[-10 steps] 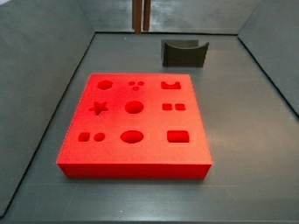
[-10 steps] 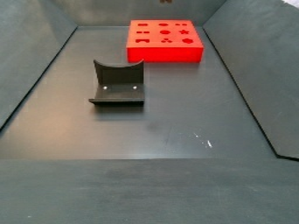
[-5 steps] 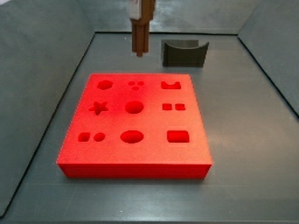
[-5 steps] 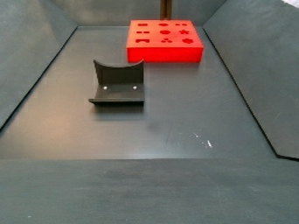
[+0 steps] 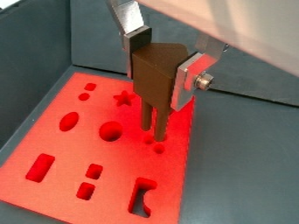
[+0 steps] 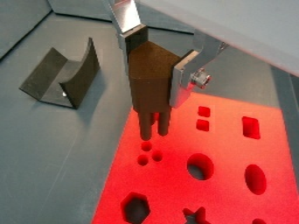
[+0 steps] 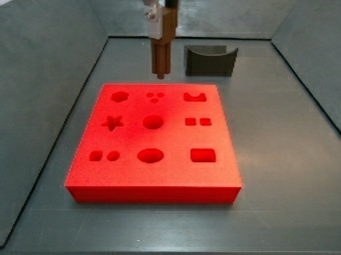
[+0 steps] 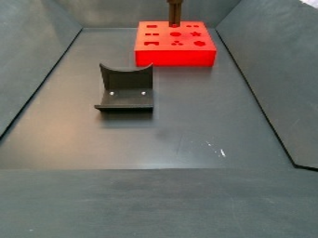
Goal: Insert the 3 prong object.
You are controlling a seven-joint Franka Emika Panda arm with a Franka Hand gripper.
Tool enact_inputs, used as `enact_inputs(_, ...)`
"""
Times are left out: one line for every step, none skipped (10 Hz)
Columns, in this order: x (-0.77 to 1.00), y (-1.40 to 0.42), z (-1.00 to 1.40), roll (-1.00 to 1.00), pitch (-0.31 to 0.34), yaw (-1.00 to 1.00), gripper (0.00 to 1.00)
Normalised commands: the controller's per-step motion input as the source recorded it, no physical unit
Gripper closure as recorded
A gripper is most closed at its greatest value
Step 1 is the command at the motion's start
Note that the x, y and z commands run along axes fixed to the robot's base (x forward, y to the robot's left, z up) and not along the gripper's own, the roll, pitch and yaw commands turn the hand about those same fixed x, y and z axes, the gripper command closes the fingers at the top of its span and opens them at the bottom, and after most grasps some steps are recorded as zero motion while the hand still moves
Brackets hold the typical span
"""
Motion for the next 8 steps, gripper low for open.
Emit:
enact_inputs(0.00,0.00,0.00,0.05,0.009,0.03,1.00)
enact_inputs(0.00,-0.05,-0.13,0.50,0.110,0.00,1.00)
enact_inputs(0.00,-0.09,-0.24,0.50,0.119,0.00,1.00)
enact_inputs(0.41,-0.05,-0.40,0.34,0.244,-0.13,1.00)
enact_inputs(0.15,0.00,-0.36,0.14,0.181,-0.15,1.00)
enact_inputs(0.00,0.00,-0.03,0.00,0.000,0.00,1.00)
enact_inputs(0.00,0.03,-0.31,-0.12,-0.033,-0.10,1.00)
enact_inputs(-0.05,0.14,-0.30,-0.31,-0.114,0.00,1.00)
